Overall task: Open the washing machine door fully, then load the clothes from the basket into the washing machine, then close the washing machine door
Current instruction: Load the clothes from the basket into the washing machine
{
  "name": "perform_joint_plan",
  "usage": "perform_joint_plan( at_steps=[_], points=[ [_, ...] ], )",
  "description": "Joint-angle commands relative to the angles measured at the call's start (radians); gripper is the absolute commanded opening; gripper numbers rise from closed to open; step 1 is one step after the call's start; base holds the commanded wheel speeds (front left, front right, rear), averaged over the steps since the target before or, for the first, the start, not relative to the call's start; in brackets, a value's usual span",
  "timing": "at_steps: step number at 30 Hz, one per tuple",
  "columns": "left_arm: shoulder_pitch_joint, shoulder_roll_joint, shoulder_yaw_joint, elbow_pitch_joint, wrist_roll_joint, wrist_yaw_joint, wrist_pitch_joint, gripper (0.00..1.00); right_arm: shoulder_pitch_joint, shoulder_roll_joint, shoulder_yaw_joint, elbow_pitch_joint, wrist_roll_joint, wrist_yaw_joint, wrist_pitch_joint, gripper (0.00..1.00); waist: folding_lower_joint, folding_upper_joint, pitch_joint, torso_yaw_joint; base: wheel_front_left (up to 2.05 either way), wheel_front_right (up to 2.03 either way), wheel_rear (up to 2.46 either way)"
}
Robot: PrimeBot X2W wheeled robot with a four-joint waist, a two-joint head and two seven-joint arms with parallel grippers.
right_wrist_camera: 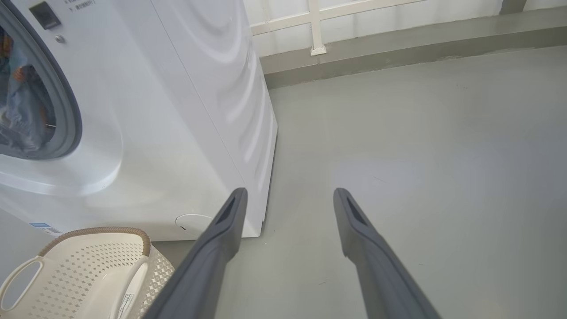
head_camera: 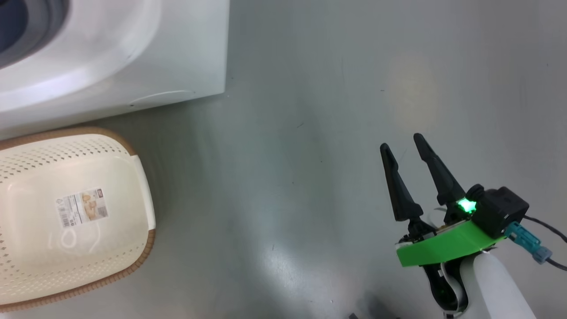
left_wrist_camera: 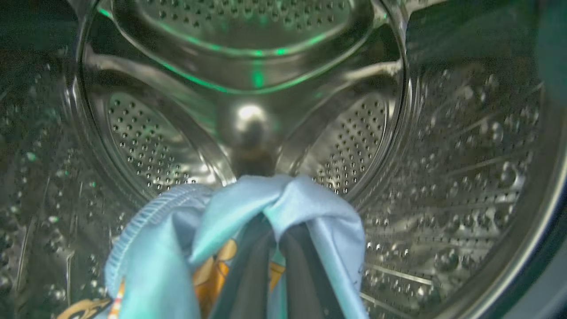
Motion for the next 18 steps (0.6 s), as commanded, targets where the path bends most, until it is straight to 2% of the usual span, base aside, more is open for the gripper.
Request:
perform_joint_plan(
  at_steps=[1, 5, 10, 11, 13, 14, 15, 16, 17, 18],
  points=[
    [-0.031, 0.057, 0.042, -0.049, 0.019, -0.003, -0.005, 0.00, -0.015, 0.004, 0.021, -0.021, 0.004, 0.001, -0.005, 1.00, 0.0000, 0.0000, 0.009, -0.007, 0.00, 0.00, 0.00],
    [-0.027, 0.045, 0.107, -0.126, 0.052, -0.003, -0.005, 0.00, -0.022, 0.007, 0.027, -0.020, 0.006, 0.001, -0.005, 1.00, 0.0000, 0.0000, 0.015, -0.017, 0.00, 0.00, 0.00],
    [0.015, 0.031, 0.091, -0.093, 0.044, -0.003, -0.005, 0.00, -0.021, 0.009, 0.034, -0.015, 0.008, 0.001, -0.005, 1.00, 0.0000, 0.0000, 0.011, -0.025, 0.00, 0.00, 0.00],
    [0.020, 0.032, 0.081, -0.077, 0.040, -0.003, -0.005, 0.08, -0.021, 0.009, 0.036, -0.014, 0.008, 0.001, -0.005, 1.00, 0.0000, 0.0000, 0.009, -0.027, 0.00, 0.00, 0.00],
    [0.023, 0.037, 0.063, -0.053, 0.035, -0.003, -0.005, 0.11, -0.021, 0.010, 0.040, -0.012, 0.008, 0.001, -0.005, 1.00, 0.0000, 0.0000, 0.008, -0.029, 0.00, 0.00, 0.00],
    [0.021, 0.038, 0.054, -0.040, 0.029, -0.003, -0.005, 0.16, -0.021, 0.010, 0.042, -0.012, 0.008, 0.001, -0.005, 1.00, 0.0000, 0.0000, 0.007, -0.030, 0.00, 0.00, 0.00],
    [0.018, 0.041, 0.047, -0.030, 0.024, -0.003, -0.005, 0.33, -0.021, 0.010, 0.043, -0.011, 0.008, 0.001, -0.005, 1.00, 0.0000, 0.0000, 0.007, -0.031, 0.00, 0.00, 0.00],
    [0.015, 0.044, 0.045, -0.020, 0.020, -0.003, -0.005, 0.80, -0.022, 0.010, 0.043, -0.011, 0.008, 0.001, -0.005, 1.00, 0.0000, 0.0000, 0.007, -0.031, 0.00, 0.00, 0.00],
    [0.011, 0.045, 0.045, -0.011, 0.015, -0.003, -0.005, 1.00, -0.022, 0.010, 0.043, -0.011, 0.008, 0.001, -0.005, 1.00, 0.0000, 0.0000, 0.007, -0.032, 0.00, 0.00, 0.00],
    [0.008, 0.047, 0.043, -0.004, 0.012, -0.003, -0.005, 1.00, -0.021, 0.010, 0.042, -0.011, 0.008, 0.001, -0.005, 1.00, 0.0000, 0.0000, 0.006, -0.032, 0.00, 0.00, 0.00]
  ],
)
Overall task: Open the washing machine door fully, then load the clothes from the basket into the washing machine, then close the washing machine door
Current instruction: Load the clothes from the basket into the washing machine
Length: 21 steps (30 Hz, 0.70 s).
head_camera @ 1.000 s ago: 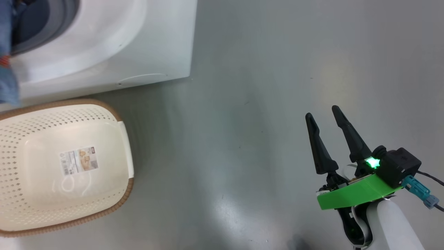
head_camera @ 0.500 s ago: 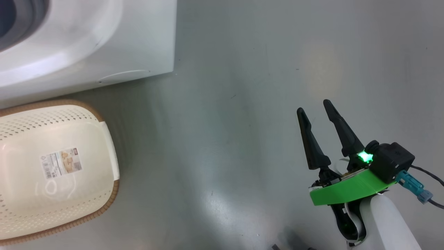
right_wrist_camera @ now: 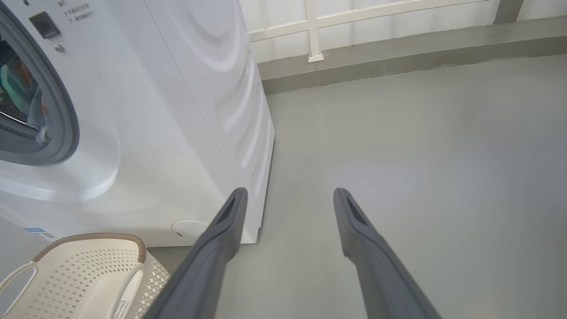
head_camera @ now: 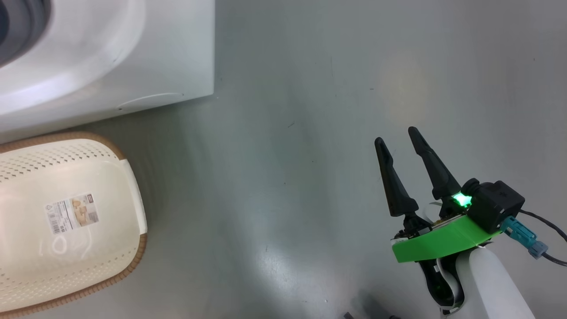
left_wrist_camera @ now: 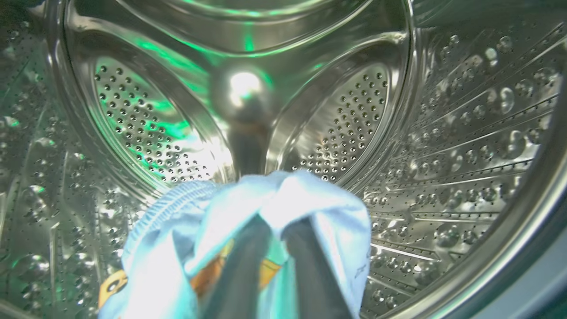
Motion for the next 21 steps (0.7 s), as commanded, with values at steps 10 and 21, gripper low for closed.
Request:
perform_joint_plan(
  at_steps=[10, 21],
  points=[
    [0.012, 0.067, -0.021, 0.003, -0.016, -0.003, -0.004, 1.00, 0.013, 0.007, 0.022, -0.018, 0.008, 0.001, -0.005, 1.00, 0.0000, 0.0000, -0.007, 0.010, 0.00, 0.00, 0.00],
    [0.077, 0.046, -0.014, 0.012, -0.028, -0.003, -0.004, 1.00, 0.016, 0.005, 0.017, -0.017, 0.003, 0.001, -0.005, 1.00, 0.0000, 0.0000, -0.016, 0.025, 0.00, 0.00, 0.00]
  ],
)
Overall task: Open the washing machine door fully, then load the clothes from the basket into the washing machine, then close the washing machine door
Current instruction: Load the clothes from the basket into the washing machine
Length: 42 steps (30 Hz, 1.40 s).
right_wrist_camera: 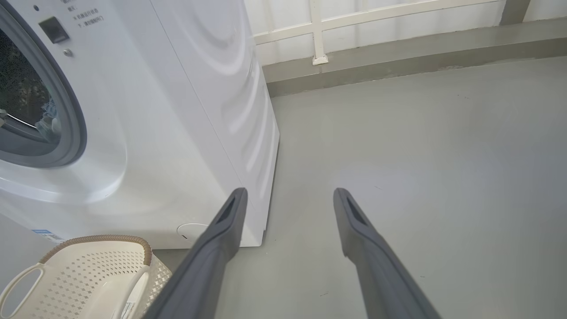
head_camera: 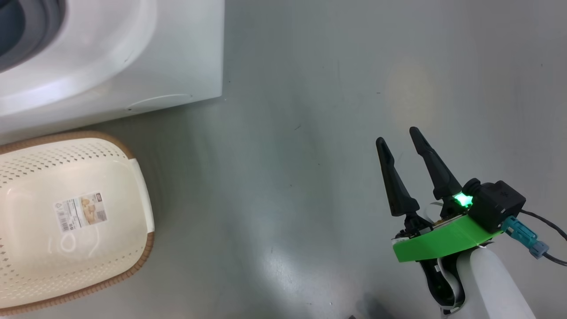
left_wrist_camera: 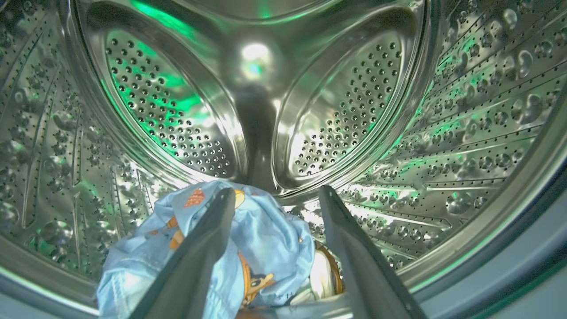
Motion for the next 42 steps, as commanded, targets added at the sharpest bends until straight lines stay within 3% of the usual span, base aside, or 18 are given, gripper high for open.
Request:
perform_joint_plan(
  at_steps=[1, 11, 28, 42],
  points=[
    [0.029, 0.041, 0.016, -0.018, 0.004, -0.003, -0.004, 1.00, 0.016, 0.003, 0.021, -0.020, 0.002, 0.001, -0.005, 1.00, 0.0000, 0.0000, -0.003, 0.005, 0.00, 0.00, 0.00],
    [0.133, -0.001, 0.063, -0.035, 0.102, -0.003, -0.004, 1.00, 0.026, -0.009, -0.001, -0.024, -0.003, 0.001, -0.005, 1.00, 0.0000, 0.0000, -0.027, 0.034, 0.00, 0.00, 0.00],
    [0.429, -0.145, 0.220, -0.174, 0.208, -0.003, -0.004, 1.00, 0.097, -0.056, -0.049, -0.011, -0.004, 0.001, -0.005, 1.00, 0.0000, 0.0000, -0.168, 0.112, 0.00, 0.00, 0.00],
    [0.702, -0.183, 0.248, -0.306, 0.251, -0.003, -0.004, 1.00, 0.207, -0.097, -0.074, 0.011, 0.013, 0.001, -0.005, 1.00, 0.0000, 0.0000, -0.327, 0.164, 0.00, 0.00, 0.00]
  ],
)
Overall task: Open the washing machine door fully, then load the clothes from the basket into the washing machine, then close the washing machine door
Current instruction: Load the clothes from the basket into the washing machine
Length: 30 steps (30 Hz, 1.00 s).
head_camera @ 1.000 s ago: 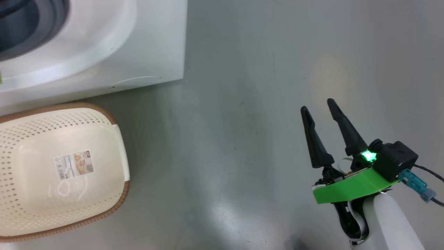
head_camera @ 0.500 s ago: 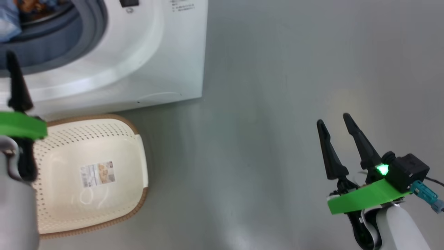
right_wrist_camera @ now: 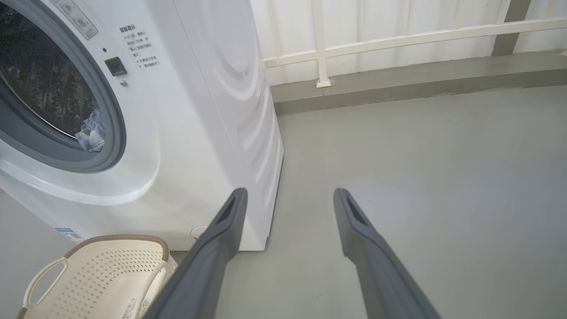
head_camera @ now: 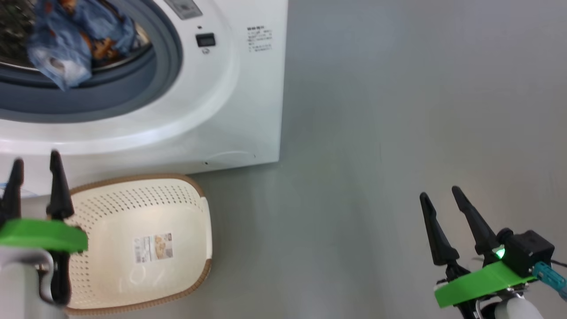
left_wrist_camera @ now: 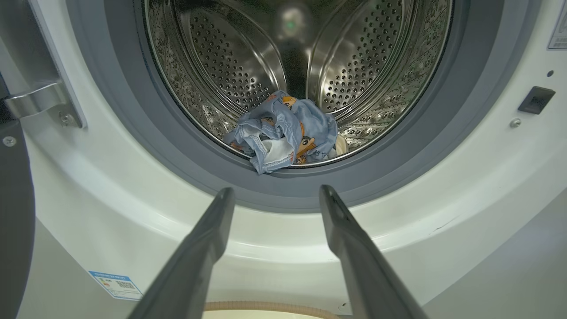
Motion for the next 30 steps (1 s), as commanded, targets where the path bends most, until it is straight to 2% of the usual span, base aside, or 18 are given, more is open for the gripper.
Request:
perform_joint_plan(
  at_steps=[1, 22, 30],
  points=[
    [0.049, 0.032, 0.037, -0.041, 0.009, -0.003, -0.004, 1.00, 0.029, -0.020, 0.022, -0.016, 0.010, 0.001, -0.005, 1.00, 0.0000, 0.0000, -0.062, 0.026, 0.00, 0.00, 0.00],
    [0.407, -0.007, 0.079, -0.228, 0.025, -0.003, -0.004, 1.00, 0.175, -0.069, 0.006, 0.000, 0.042, 0.001, -0.005, 1.00, 0.0000, 0.0000, -0.247, 0.046, 0.00, 0.00, 0.00],
    [0.492, 0.004, 0.093, -0.280, 0.018, -0.003, -0.004, 1.00, 0.200, -0.079, -0.002, -0.001, 0.049, 0.001, -0.005, 1.00, 0.0000, 0.0000, -0.269, 0.046, 0.00, 0.00, 0.00]
  ],
)
